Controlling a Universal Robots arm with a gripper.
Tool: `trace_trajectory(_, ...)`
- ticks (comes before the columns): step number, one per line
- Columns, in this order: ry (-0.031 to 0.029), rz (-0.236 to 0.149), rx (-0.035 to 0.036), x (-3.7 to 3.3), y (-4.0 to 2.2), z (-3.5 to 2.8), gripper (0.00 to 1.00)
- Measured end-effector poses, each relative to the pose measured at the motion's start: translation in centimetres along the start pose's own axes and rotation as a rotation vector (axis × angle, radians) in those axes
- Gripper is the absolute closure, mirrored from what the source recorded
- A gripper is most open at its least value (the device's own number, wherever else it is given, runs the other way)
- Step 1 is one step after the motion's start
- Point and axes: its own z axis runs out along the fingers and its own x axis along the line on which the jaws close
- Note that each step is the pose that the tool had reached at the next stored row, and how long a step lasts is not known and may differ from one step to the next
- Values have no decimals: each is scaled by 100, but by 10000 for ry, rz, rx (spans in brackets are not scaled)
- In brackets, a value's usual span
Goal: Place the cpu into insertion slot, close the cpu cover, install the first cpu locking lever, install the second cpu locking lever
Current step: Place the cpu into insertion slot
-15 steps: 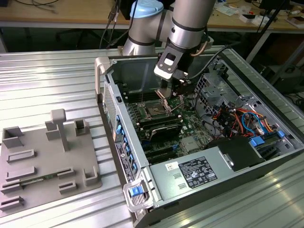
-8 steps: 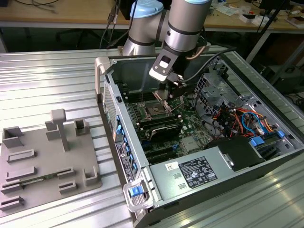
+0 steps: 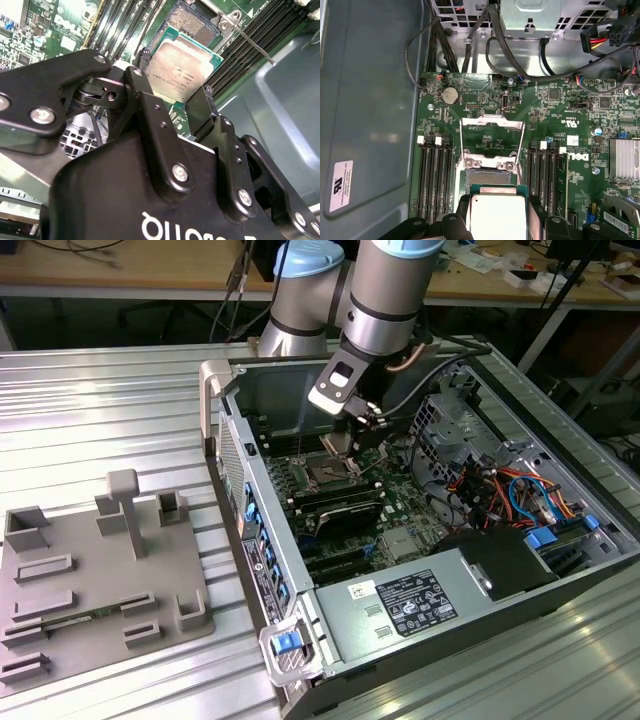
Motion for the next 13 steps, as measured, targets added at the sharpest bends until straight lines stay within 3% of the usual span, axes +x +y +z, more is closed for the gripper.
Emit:
trace_trajectory(6, -14, 172, -6, 47, 0, 35, 46)
trace_trajectory(13, -1, 184, 6, 51, -2, 54, 46)
